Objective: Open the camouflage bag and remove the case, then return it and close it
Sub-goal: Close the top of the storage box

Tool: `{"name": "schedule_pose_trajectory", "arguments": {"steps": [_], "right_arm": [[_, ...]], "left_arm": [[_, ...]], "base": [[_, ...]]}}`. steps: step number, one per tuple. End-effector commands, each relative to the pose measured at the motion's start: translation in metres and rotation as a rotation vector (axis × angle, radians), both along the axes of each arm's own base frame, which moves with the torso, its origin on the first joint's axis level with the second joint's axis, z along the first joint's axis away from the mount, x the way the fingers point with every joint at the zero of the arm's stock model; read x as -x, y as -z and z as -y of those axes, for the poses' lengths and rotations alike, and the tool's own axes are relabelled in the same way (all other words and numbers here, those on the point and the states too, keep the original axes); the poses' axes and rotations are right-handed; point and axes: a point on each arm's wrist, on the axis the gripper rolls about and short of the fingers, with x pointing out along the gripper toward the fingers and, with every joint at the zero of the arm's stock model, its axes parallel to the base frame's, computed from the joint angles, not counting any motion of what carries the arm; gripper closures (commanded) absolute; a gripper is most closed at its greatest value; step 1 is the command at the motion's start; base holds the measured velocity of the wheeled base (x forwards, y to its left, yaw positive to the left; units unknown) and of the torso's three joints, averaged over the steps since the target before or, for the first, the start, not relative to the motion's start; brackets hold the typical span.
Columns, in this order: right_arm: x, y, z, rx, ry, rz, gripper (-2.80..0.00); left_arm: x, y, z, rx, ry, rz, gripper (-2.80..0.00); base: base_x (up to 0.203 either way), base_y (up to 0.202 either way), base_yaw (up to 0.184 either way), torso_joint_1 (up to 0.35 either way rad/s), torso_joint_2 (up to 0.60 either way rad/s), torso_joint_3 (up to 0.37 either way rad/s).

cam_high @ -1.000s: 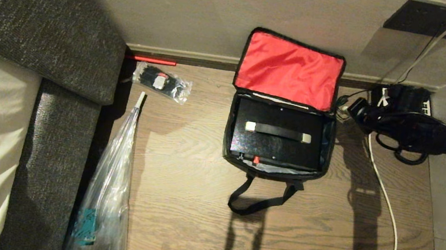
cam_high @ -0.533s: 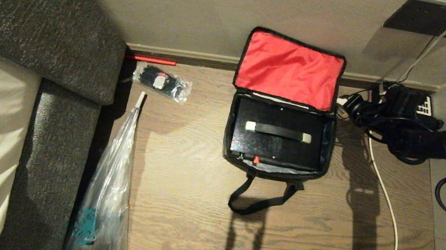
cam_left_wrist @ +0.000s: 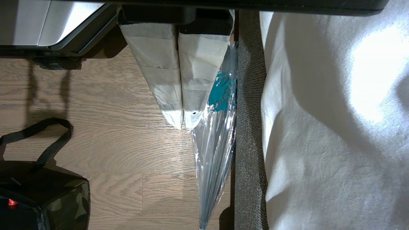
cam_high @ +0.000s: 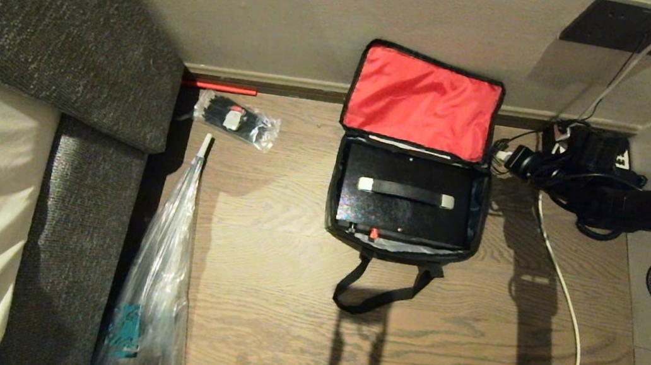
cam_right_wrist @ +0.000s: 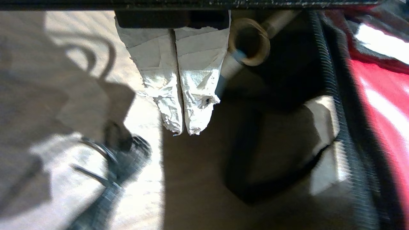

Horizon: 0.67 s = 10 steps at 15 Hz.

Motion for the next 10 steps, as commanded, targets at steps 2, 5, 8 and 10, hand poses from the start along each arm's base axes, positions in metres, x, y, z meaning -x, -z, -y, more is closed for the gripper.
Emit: {"name": "schedule_pose_trajectory", "arguments": {"steps": [2, 5, 8, 10], "right_arm": [[-0.006, 0.004, 0.004, -0.015, 0.013, 0.042, 0.00], [-0.014, 0.018, 0.003, -0.166, 0.003, 0.068, 0.00], [-0.019, 0.029, 0.001, -0.294, -0.033, 0.056, 0.00], [-0.018, 0.022, -0.001, -0.409, -0.073, 0.081, 0.00]], "left_arm": [[0.000, 0.000, 0.000, 0.000, 0.000, -0.003, 0.00], [0.000, 0.000, 0.000, 0.000, 0.000, -0.003, 0.00], [0.000, 0.000, 0.000, 0.000, 0.000, -0.003, 0.00], [0.000, 0.000, 0.000, 0.000, 0.000, -0.003, 0.00]], "base": [[0.000, 0.000, 0.000, 0.000, 0.00, 0.000], [0.000, 0.000, 0.000, 0.000, 0.00, 0.000], [0.000, 0.000, 0.000, 0.000, 0.00, 0.000], [0.000, 0.000, 0.000, 0.000, 0.00, 0.000]]}}
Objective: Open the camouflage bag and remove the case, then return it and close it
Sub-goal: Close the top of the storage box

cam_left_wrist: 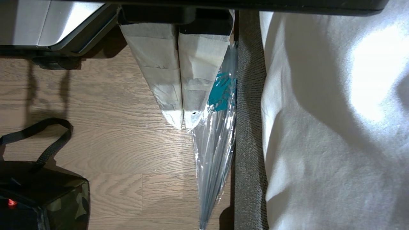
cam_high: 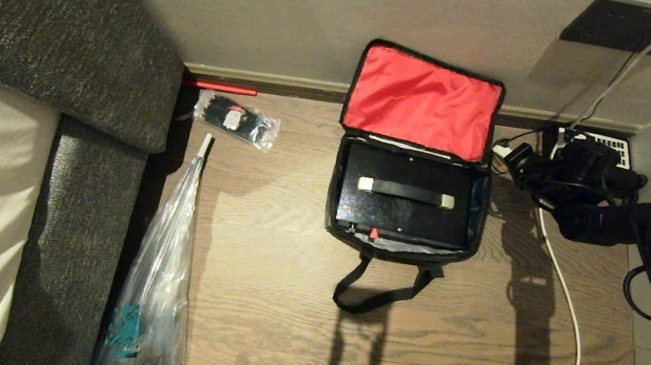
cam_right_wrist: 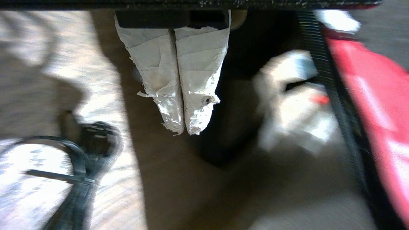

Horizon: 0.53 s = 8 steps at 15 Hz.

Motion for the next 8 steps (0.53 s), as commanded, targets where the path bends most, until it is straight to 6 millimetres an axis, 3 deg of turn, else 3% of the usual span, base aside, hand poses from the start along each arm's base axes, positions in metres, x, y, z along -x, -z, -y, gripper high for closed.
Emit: {"name": "schedule_pose_trajectory", "arguments": {"steps": [1, 3, 6, 8], "right_arm": [[0.000, -0.003, -0.006, -0.109, -0.052, 0.031, 0.00], [0.002, -0.011, -0.009, -0.140, -0.083, 0.065, 0.00], [0.013, -0.039, -0.007, -0.296, -0.205, 0.038, 0.00], [0.016, -0.045, -0.004, -0.303, -0.218, 0.049, 0.00]], "left_arm": [[0.000, 0.000, 0.000, 0.000, 0.000, -0.003, 0.00], [0.000, 0.000, 0.000, 0.000, 0.000, -0.003, 0.00], [0.000, 0.000, 0.000, 0.000, 0.000, -0.003, 0.00], [0.000, 0.000, 0.000, 0.000, 0.000, -0.003, 0.00]], "base": [[0.000, 0.000, 0.000, 0.000, 0.00, 0.000], [0.000, 0.000, 0.000, 0.000, 0.00, 0.000], [0.000, 0.000, 0.000, 0.000, 0.00, 0.000], [0.000, 0.000, 0.000, 0.000, 0.00, 0.000]]}}
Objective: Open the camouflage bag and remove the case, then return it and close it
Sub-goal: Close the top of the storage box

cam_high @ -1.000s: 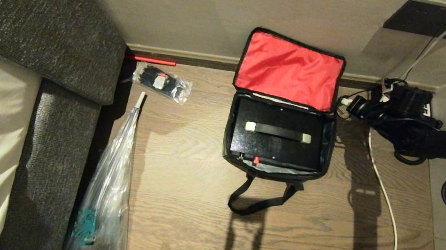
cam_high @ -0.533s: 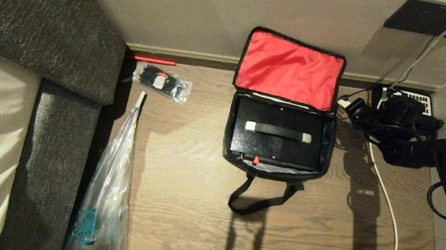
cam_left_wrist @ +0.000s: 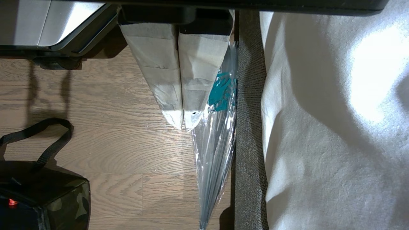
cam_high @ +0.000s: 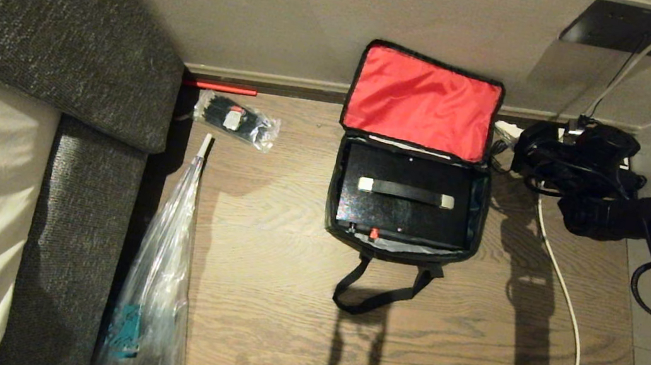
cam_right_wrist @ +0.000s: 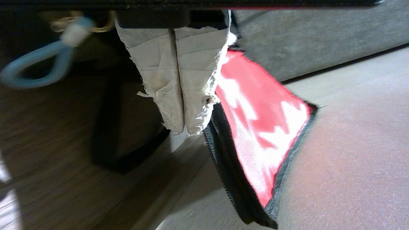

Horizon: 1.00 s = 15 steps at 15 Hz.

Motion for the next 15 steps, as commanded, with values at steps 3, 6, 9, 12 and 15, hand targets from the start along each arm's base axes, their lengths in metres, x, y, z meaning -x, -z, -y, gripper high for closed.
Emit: {"name": "schedule_pose_trajectory", "arguments": {"steps": [3, 6, 9, 12, 15], "right_arm": [[0.0075, -0.0158, 0.0042, -0.010, -0.001, 0.018, 0.00], [0.0133, -0.0173, 0.0042, -0.010, 0.000, 0.004, 0.00], [0.0138, -0.0180, 0.0035, -0.010, -0.001, 0.003, 0.00], [0.0138, -0.0180, 0.0034, -0.009, -0.001, 0.005, 0.00], [0.0147, -0.0169, 0.0041, -0.009, 0.001, -0.001, 0.00]], "left_arm": [[-0.0002, 0.0004, 0.0000, 0.001, 0.000, -0.003, 0.00], [-0.0001, 0.0004, 0.0000, -0.003, 0.000, -0.001, 0.00], [-0.0002, 0.0006, 0.0000, 0.008, 0.000, -0.004, 0.00], [-0.0002, 0.0006, 0.0000, 0.000, 0.000, -0.004, 0.00], [-0.0002, 0.0004, 0.0000, 0.000, -0.002, -0.003, 0.00]], "base": [[0.000, 0.000, 0.000, 0.000, 0.00, 0.000], [0.000, 0.000, 0.000, 0.000, 0.00, 0.000], [0.000, 0.000, 0.000, 0.000, 0.00, 0.000], [0.000, 0.000, 0.000, 0.000, 0.00, 0.000], [0.000, 0.000, 0.000, 0.000, 0.00, 0.000]]}}
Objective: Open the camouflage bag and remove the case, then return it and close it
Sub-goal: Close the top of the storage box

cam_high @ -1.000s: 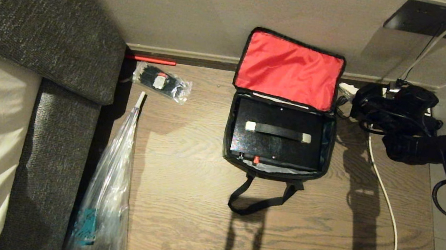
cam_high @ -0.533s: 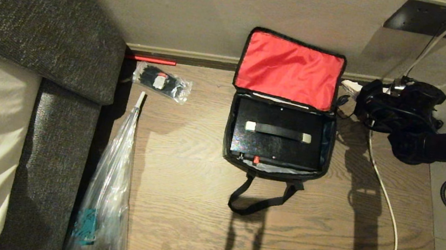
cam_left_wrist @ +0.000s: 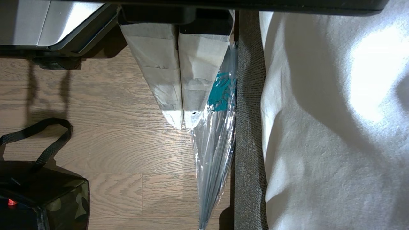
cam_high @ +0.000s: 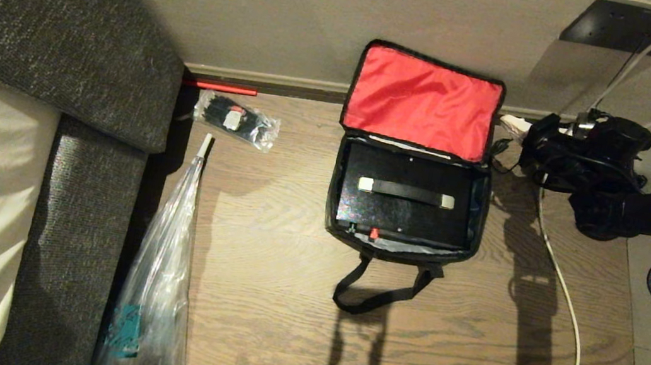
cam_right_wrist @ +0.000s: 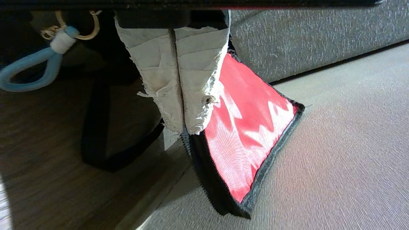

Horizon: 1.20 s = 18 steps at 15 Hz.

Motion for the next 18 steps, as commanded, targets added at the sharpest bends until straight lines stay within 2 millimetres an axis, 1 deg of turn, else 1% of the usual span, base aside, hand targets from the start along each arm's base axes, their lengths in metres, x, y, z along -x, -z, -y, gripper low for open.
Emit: {"name": "schedule_pose_trajectory", "arguments": {"steps": [1, 7, 15, 18], "right_arm": [[0.0016, -0.0002, -0.0002, -0.004, -0.005, -0.004, 0.00], [0.0016, 0.0007, -0.0010, -0.003, -0.006, -0.006, 0.00], [0.0015, 0.0007, -0.0007, -0.003, -0.007, -0.006, 0.00], [0.0016, 0.0003, -0.0004, -0.001, -0.006, -0.004, 0.00]], "left_arm": [[-0.0002, 0.0004, 0.0000, 0.001, 0.000, -0.002, 0.00], [-0.0002, 0.0005, 0.0000, 0.047, 0.000, -0.004, 0.00], [-0.0001, 0.0004, 0.0000, 0.046, -0.002, -0.001, 0.00], [-0.0002, 0.0002, 0.0000, 0.043, -0.002, -0.001, 0.00]], "base": [[0.000, 0.000, 0.000, 0.000, 0.00, 0.000], [0.000, 0.000, 0.000, 0.000, 0.00, 0.000], [0.000, 0.000, 0.000, 0.000, 0.00, 0.000], [0.151, 0.000, -0.001, 0.002, 0.00, 0.002]]}}
